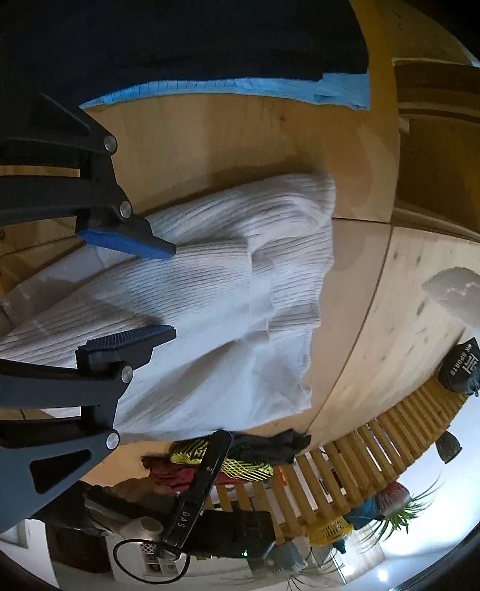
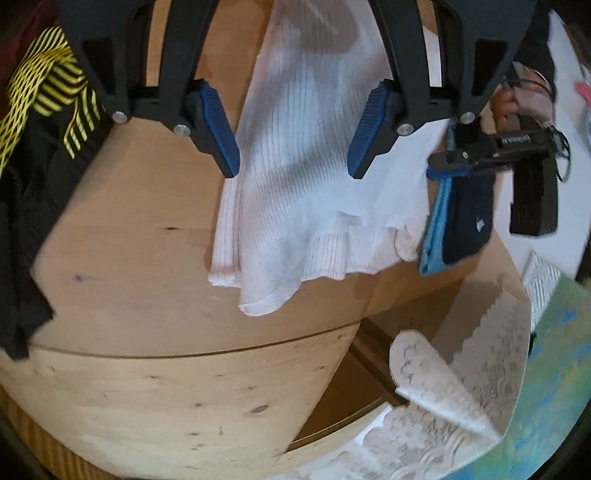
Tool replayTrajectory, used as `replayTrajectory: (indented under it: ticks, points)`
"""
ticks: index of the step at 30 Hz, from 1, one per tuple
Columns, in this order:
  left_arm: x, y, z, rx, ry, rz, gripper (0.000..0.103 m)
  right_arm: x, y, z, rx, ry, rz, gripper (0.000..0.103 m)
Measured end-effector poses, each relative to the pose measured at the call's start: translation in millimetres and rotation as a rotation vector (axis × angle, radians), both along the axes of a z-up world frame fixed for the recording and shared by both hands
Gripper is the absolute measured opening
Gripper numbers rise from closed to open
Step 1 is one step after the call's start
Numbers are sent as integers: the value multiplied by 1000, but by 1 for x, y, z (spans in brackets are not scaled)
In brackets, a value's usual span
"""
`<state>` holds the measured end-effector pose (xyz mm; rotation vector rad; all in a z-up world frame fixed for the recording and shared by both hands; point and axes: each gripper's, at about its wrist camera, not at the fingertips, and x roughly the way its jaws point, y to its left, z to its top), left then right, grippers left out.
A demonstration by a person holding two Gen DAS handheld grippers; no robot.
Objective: Fold clothes
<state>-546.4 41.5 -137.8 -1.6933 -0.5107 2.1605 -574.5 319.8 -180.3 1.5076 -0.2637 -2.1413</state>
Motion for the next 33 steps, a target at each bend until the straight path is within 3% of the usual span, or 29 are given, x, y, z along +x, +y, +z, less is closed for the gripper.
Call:
replayTrajectory:
  ticks: [4,11,14,16,18,20,23,26,27,31,33]
  points:
    - [0,12,1,-38,7,-41,48,0,-11,-8,40,-16,34,60]
    - [3,28,3,-98,16,-100,49,2,-20,-10,77,5,55,60]
    - [3,36,2,-127,45,-141,45,4,-23,-7,95,19,63,60]
    - [3,39,2,-131,65,-170,37,5,-25,-7,115,28,73,60]
    - [3,38,2,-100,79,-185,25,6,-26,-7,119,33,79,60]
    - [4,34,1,-72,87,-188,19,6,-25,-9,104,31,77,60]
    - [4,20,2,44,105,-153,12,9,-20,-9,68,28,73,57]
    - [5,4,3,176,122,-117,12,10,-17,-7,30,35,90,33]
    - [5,0,2,201,129,-109,12,10,-15,-5,17,37,91,29]
    - [7,-6,-7,243,121,-103,11,11,-15,-5,62,10,111,30]
    - [5,-3,-11,252,117,-103,11,10,-17,-6,124,-18,113,48]
